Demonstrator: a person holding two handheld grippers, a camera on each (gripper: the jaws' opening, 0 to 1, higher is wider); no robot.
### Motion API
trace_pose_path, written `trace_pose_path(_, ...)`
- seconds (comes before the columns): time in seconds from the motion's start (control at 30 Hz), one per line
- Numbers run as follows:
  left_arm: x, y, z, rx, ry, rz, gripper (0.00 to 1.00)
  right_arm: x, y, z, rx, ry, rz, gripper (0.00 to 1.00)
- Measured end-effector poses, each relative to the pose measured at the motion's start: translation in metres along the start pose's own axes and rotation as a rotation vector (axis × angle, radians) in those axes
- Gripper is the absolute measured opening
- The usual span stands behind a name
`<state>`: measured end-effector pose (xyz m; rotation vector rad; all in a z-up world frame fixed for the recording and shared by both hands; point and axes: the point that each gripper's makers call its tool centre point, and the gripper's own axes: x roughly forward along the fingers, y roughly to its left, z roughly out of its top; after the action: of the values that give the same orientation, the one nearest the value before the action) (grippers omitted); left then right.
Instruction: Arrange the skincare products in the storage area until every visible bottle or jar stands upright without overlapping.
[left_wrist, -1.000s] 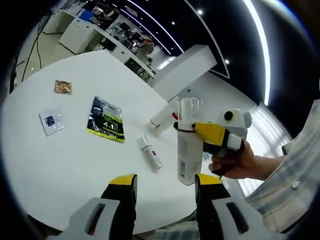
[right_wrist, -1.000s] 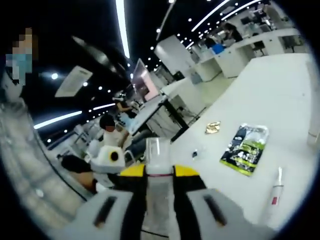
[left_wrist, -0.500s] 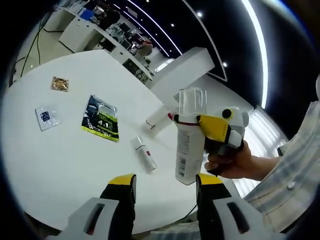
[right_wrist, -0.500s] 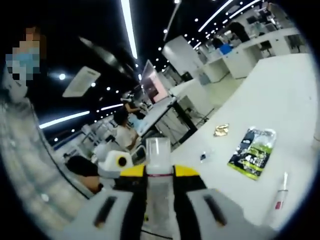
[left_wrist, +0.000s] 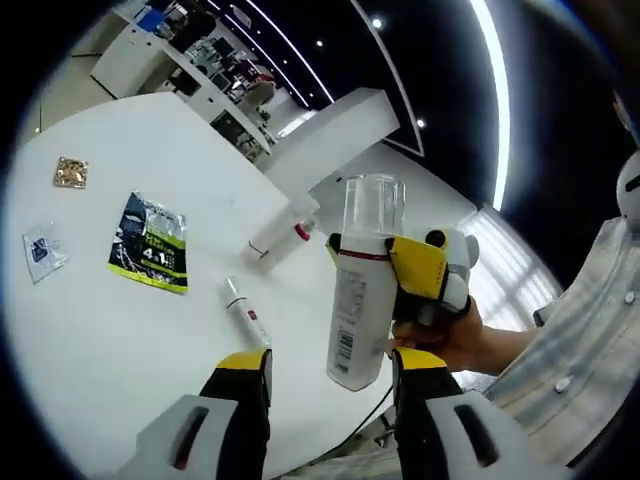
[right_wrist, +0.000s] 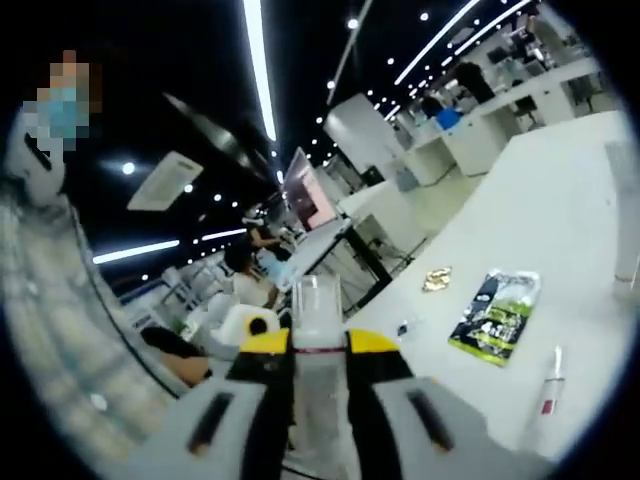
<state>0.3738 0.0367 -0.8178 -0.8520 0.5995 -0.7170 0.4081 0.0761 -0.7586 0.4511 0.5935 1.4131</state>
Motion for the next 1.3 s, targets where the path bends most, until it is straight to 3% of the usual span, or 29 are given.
trace_pose_path(0.17, 0.012, -0.016, 0.003, 0.002, 0.022, -0.077, 0.49, -0.01, 0.005, 0.007, 0.05, -0.07, 0.023, 0.17)
trace_pose_path(0.27, 0.02, -0.027, 0.005, 0.009, 0.04, -0.121, 0.48, -0.014, 0.002, 0.009, 0.038, -0.09, -0.009, 0.17)
trace_pose_path(0.3, 0.023, -0.029, 0.005, 0.021, 0.051, -0.121, 0.47, -0.016, -0.003, 0.011, 0.019, -0.092, -0.049, 0.17)
trace_pose_path(0.43, 0.031, -0.025, 0.01, 0.126, 0.085, -0.059, 0.41, -0.021, -0.009, 0.013, -0.023, -0.101, -0.15, 0.17)
trace_pose_path(0.53, 0.034, -0.02, 0.015, 0.203, 0.106, -0.005, 0.32, -0.021, -0.011, 0.013, -0.105, -0.082, -0.225, 0.18)
trace_pose_path(0.63, 0.041, -0.028, 0.018, 0.33, 0.15, -0.01, 0.26, -0.022, -0.013, 0.018, -0.172, -0.075, -0.281, 0.18)
trace_pose_path(0.7, 0.044, -0.028, 0.024, 0.391, 0.139, 0.019, 0.26, -0.022, -0.011, 0.024, -0.209, -0.079, -0.286, 0.18)
trace_pose_path(0.77, 0.046, -0.031, 0.029, 0.391, 0.135, 0.003, 0.25, -0.023, -0.01, 0.031, -0.287, -0.074, -0.313, 0.18)
trace_pose_path(0.83, 0.047, -0.029, 0.035, 0.457, 0.143, 0.002, 0.24, -0.022, -0.007, 0.033, -0.379, -0.045, -0.324, 0.19)
trace_pose_path(0.9, 0.048, -0.03, 0.035, 0.486, 0.166, 0.006, 0.24, -0.021, -0.005, 0.033, -0.407, -0.03, -0.331, 0.19)
trace_pose_path(1.07, 0.046, -0.031, 0.037, 0.529, 0.198, 0.012, 0.23, -0.026, -0.006, 0.037, -0.34, -0.053, -0.315, 0.19)
trace_pose_path(1.23, 0.05, -0.024, 0.035, 0.576, 0.26, 0.094, 0.23, -0.028, -0.013, 0.032, -0.333, -0.016, -0.351, 0.21)
trace_pose_path(1.3, 0.053, -0.028, 0.038, 0.6, 0.267, 0.096, 0.22, -0.031, -0.023, 0.025, -0.321, 0.029, -0.393, 0.24)
